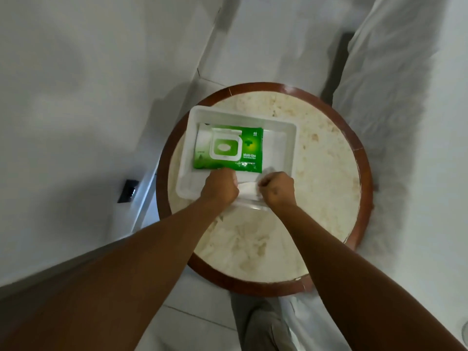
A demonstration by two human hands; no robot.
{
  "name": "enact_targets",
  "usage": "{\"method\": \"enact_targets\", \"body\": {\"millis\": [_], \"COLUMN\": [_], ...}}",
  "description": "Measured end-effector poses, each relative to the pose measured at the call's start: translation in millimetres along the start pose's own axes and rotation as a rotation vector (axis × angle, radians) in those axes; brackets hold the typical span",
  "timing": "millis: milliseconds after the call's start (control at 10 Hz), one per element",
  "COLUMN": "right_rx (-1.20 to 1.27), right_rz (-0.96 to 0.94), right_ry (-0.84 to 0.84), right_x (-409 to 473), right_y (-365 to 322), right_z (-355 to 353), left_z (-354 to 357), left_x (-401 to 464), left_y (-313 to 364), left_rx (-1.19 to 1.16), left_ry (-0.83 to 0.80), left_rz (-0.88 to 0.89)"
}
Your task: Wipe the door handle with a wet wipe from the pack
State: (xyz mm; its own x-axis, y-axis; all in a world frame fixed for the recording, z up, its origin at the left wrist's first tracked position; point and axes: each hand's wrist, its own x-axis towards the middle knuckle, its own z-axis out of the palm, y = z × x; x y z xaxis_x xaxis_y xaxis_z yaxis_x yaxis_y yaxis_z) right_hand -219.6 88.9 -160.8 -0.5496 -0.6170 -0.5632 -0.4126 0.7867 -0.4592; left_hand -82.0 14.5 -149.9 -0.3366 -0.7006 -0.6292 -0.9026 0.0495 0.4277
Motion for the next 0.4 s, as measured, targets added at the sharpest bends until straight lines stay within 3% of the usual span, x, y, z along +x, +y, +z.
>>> {"method": "enact_targets", "body": {"millis": [300,400], "right_rx": [-0.298,-0.391], "right_rz": [-0.142,-0.258], "right_ry": [-0.189,-0.209], "right_x": [-18,-51], "right_y": [-21,-56], "right_z": [-9,-28], "left_z": [-7,-39], "left_x": [-25,-61], "left_y": [-3,-9], "left_rx": [0.131,0.154], "left_ry": [-0.107,-0.060], "left_rz": [0.095,0.166]}}
